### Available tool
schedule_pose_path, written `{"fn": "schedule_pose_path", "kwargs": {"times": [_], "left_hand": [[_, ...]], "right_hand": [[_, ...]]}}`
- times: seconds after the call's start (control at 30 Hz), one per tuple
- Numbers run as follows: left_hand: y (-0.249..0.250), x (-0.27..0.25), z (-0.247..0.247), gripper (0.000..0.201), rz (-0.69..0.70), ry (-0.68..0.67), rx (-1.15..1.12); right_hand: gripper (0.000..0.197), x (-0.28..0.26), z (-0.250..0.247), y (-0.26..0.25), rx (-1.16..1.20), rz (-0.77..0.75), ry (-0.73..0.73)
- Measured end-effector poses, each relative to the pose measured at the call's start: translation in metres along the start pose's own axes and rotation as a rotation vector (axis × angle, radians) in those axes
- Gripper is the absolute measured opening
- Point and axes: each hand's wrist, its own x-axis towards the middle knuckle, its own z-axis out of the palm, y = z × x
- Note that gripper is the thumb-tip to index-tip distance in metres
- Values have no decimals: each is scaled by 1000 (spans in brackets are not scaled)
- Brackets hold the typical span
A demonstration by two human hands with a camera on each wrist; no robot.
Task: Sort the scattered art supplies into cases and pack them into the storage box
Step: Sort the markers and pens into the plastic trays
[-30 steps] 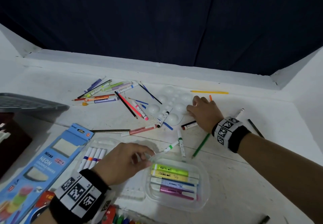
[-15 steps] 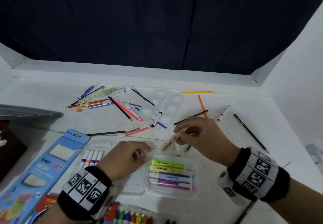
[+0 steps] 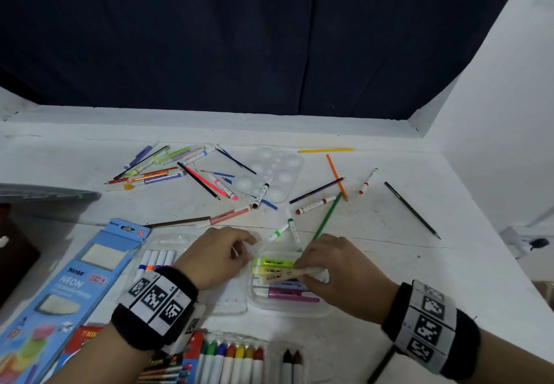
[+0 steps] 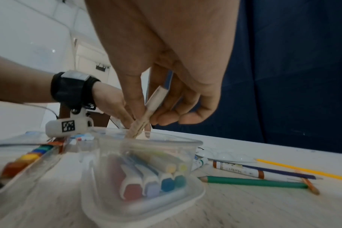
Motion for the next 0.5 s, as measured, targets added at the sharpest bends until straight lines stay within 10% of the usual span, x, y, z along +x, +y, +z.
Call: {"fn": "schedule_pose_path", "kwargs": {"times": [0.5], "left_hand": [[7,-7,0,27,15,11,-61]], "right_hand": [[15,17,6,-16,-375,129,-302]]}}
